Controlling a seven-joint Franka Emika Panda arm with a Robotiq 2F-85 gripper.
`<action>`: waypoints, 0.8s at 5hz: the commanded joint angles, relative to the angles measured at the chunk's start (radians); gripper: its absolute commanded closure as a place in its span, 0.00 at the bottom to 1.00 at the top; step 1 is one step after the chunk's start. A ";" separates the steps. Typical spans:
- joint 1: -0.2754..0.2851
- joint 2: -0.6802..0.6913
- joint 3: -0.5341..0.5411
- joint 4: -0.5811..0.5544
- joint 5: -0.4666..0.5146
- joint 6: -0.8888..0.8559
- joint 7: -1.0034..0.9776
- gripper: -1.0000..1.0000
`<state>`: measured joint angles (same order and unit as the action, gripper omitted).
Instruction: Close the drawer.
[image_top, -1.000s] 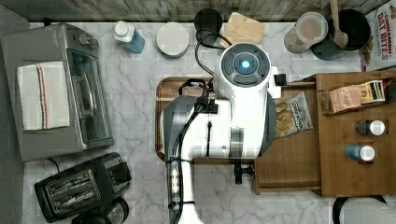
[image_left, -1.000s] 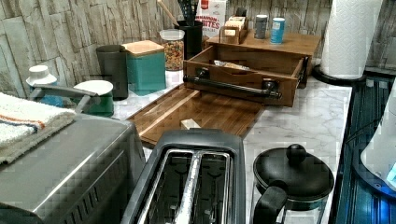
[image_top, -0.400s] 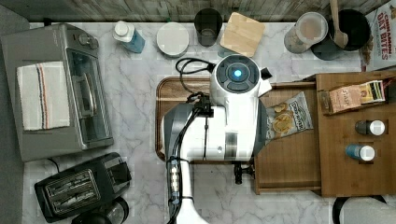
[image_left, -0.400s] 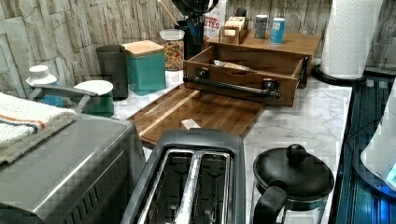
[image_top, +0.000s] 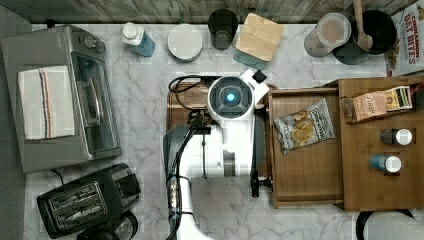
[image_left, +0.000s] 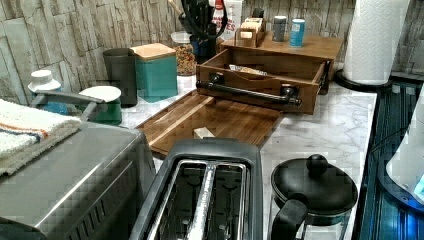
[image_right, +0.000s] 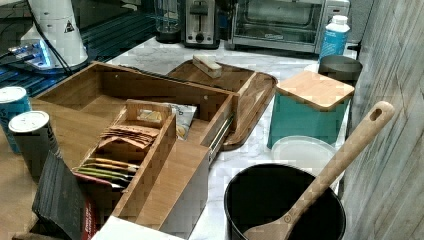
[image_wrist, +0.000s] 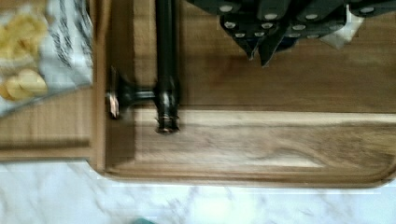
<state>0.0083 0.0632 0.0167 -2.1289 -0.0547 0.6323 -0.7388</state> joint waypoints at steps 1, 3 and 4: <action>0.027 0.050 0.018 -0.047 -0.159 -0.010 -0.037 1.00; 0.047 0.114 -0.001 -0.069 -0.224 0.072 0.037 1.00; 0.040 0.138 0.001 -0.046 -0.201 0.050 0.040 1.00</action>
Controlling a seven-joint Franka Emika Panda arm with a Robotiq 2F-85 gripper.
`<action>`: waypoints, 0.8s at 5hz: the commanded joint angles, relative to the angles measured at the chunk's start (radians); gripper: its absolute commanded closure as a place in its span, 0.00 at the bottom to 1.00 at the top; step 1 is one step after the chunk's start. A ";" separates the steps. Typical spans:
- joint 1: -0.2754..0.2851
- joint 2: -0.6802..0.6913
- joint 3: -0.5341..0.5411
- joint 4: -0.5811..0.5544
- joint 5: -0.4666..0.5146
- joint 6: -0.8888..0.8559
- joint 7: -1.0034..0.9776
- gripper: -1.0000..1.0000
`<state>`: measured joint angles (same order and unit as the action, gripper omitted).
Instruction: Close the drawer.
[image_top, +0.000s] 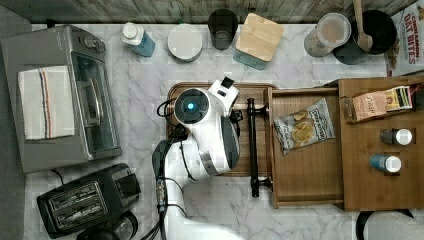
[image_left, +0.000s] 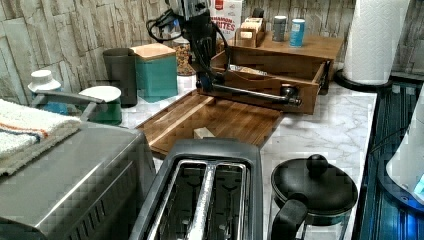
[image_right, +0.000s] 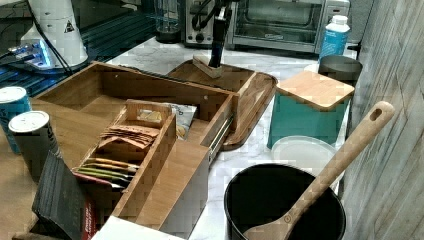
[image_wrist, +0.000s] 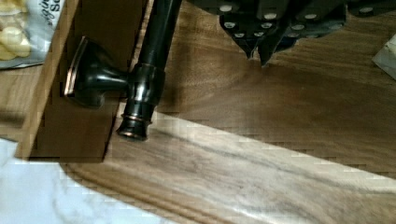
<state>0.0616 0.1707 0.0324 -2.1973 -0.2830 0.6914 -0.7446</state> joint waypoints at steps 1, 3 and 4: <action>-0.013 0.030 -0.027 -0.013 -0.019 0.054 0.070 1.00; -0.059 0.044 -0.057 -0.042 -0.004 0.128 -0.025 1.00; -0.072 0.037 -0.073 -0.031 0.026 0.070 -0.031 1.00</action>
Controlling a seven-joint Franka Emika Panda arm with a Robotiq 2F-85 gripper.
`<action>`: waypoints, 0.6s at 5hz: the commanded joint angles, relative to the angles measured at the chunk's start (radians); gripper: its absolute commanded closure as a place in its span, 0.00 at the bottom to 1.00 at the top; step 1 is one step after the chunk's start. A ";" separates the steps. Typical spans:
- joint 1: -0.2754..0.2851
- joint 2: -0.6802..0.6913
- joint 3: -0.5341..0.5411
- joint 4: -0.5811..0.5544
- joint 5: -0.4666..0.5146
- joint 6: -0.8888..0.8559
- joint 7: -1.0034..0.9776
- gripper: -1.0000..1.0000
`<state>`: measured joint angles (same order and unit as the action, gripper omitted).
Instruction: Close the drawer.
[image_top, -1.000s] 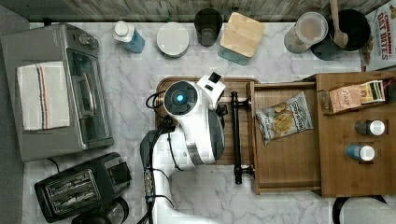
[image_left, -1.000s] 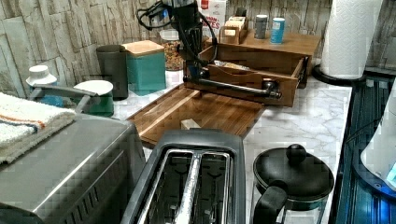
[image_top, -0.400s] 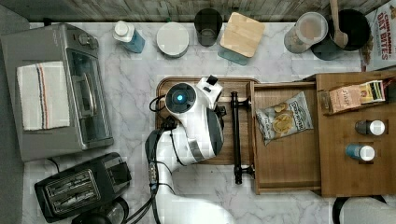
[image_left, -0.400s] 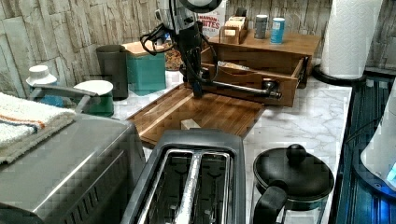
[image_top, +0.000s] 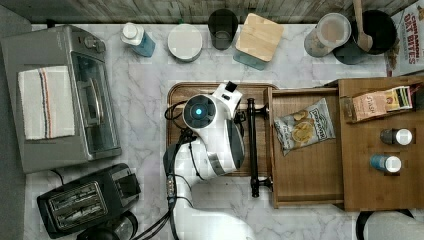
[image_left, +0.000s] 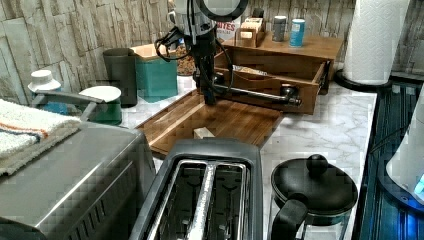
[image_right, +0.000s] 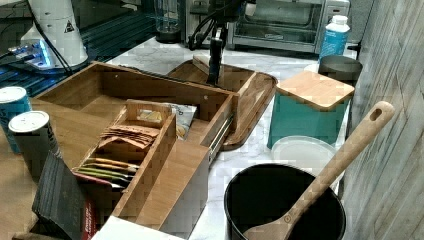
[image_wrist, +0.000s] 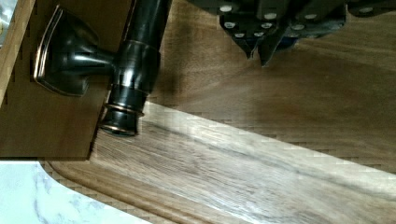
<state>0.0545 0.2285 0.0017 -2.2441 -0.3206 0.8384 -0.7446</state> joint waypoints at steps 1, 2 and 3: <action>-0.067 -0.066 -0.063 -0.005 0.045 -0.103 -0.022 1.00; -0.155 -0.089 -0.009 -0.003 0.064 -0.121 -0.086 1.00; -0.161 -0.083 -0.054 0.019 0.069 -0.122 -0.168 1.00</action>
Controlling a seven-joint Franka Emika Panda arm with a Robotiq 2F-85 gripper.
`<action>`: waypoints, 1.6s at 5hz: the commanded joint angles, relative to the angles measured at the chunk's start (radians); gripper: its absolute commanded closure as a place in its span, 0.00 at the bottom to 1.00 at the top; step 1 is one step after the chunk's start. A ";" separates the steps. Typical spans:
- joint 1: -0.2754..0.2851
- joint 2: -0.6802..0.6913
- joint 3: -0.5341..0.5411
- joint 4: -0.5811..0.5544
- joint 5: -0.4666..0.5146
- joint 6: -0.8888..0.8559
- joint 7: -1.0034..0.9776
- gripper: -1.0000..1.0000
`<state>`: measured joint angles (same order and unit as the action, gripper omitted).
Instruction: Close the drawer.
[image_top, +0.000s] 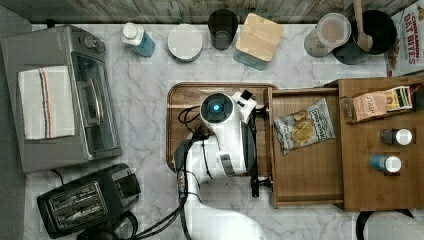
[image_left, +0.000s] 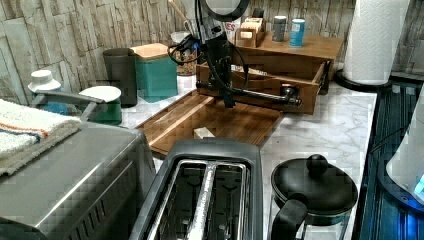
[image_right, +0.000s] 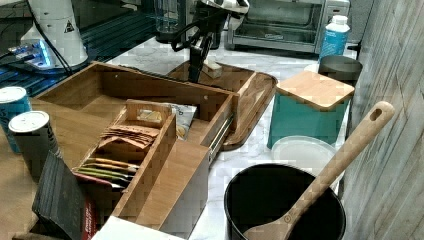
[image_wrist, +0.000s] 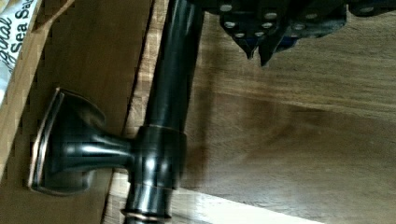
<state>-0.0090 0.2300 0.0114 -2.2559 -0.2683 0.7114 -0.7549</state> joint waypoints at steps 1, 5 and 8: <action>-0.142 -0.077 -0.075 0.054 0.020 -0.004 -0.248 1.00; -0.242 -0.021 -0.199 0.140 0.034 0.081 -0.479 1.00; -0.312 0.103 -0.304 0.318 0.171 0.127 -0.710 1.00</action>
<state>-0.1952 0.2942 -0.1951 -2.1582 -0.1042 0.8022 -1.3799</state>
